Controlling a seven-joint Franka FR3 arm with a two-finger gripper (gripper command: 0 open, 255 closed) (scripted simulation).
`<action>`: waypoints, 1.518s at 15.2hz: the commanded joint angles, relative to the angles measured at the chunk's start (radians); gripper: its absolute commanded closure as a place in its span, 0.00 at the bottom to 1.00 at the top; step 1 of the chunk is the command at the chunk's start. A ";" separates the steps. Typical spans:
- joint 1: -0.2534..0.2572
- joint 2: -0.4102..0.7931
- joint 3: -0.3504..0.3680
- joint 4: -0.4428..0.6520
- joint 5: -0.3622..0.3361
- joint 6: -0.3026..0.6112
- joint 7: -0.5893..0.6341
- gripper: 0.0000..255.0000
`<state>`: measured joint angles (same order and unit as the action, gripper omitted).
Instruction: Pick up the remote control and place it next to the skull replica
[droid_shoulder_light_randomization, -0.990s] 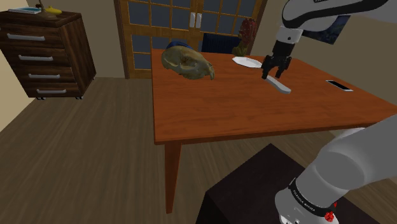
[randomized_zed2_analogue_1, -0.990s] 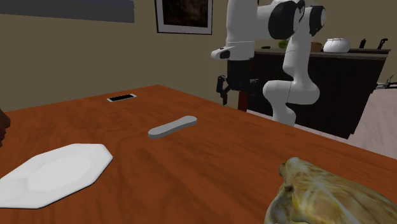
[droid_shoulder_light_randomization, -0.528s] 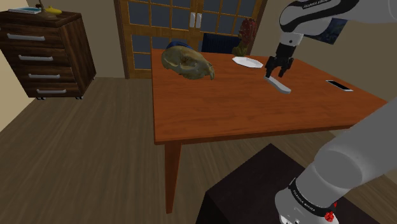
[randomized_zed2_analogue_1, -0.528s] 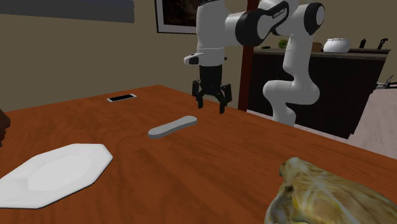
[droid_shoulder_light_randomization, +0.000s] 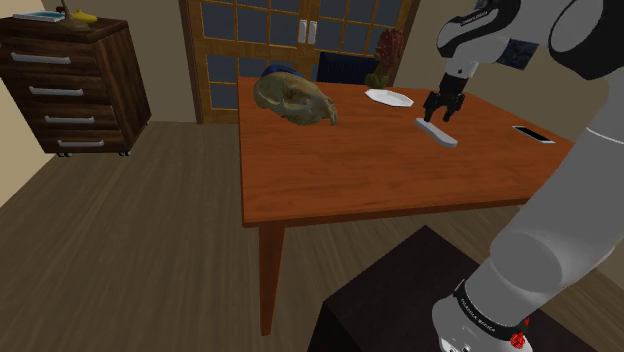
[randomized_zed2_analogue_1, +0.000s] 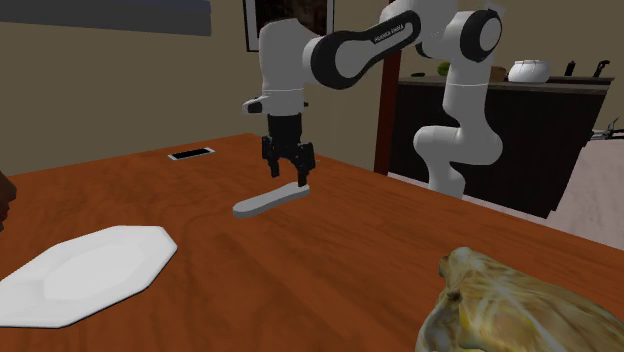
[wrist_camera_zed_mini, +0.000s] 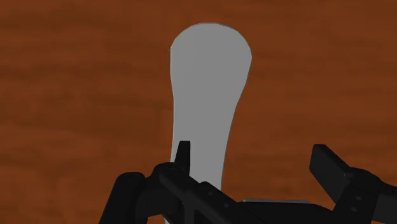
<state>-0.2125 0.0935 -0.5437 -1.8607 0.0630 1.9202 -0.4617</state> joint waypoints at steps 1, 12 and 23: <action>-0.027 0.067 -0.015 0.065 0.039 -0.006 -0.039 0.00; -0.055 0.148 -0.014 0.046 0.089 0.081 -0.079 0.00; -0.055 0.148 -0.014 0.046 0.089 0.080 -0.079 1.00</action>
<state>-0.2680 0.2413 -0.5576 -1.8145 0.1524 2.0005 -0.5403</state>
